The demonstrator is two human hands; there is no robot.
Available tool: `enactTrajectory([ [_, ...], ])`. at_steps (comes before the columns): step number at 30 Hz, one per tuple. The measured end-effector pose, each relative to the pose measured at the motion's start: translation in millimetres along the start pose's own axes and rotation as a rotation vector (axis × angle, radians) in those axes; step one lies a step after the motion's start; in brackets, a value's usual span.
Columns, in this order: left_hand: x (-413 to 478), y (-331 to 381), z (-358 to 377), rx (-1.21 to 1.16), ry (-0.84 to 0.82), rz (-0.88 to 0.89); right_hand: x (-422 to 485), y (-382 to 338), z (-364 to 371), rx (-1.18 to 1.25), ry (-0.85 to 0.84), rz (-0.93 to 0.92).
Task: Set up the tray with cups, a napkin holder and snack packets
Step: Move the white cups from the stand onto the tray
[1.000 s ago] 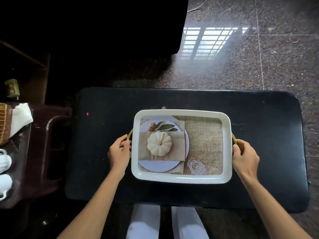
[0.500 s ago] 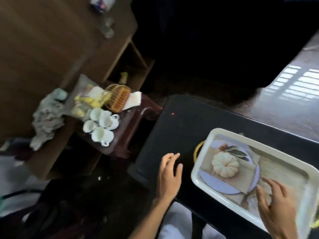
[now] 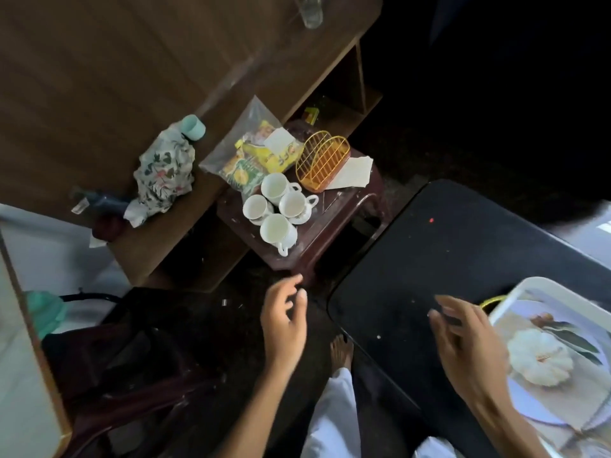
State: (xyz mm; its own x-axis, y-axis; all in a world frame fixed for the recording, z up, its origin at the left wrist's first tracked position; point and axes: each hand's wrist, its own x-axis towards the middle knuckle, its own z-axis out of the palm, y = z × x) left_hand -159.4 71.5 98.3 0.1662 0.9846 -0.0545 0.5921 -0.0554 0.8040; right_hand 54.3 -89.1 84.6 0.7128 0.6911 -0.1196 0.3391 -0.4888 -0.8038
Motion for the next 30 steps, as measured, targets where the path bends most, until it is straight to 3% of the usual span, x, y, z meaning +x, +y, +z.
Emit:
enactTrajectory([
  [5,111.7,-31.4,-39.0,-0.051,0.075,-0.099,25.6,-73.7,107.7,0.115,-0.115,-0.074],
  [13,196.0,-70.6,-35.5,0.049,-0.115,-0.084,60.4,-126.1,235.9,0.126,-0.21,0.002],
  [17,198.4,-72.6,-30.9,0.023,-0.122,-0.065,67.9,-127.5,259.6,0.12,-0.19,0.076],
  [30,169.5,-70.5,-18.5,-0.064,-0.019,-0.106,59.7,-132.3,262.7,0.071,-0.12,0.009],
])
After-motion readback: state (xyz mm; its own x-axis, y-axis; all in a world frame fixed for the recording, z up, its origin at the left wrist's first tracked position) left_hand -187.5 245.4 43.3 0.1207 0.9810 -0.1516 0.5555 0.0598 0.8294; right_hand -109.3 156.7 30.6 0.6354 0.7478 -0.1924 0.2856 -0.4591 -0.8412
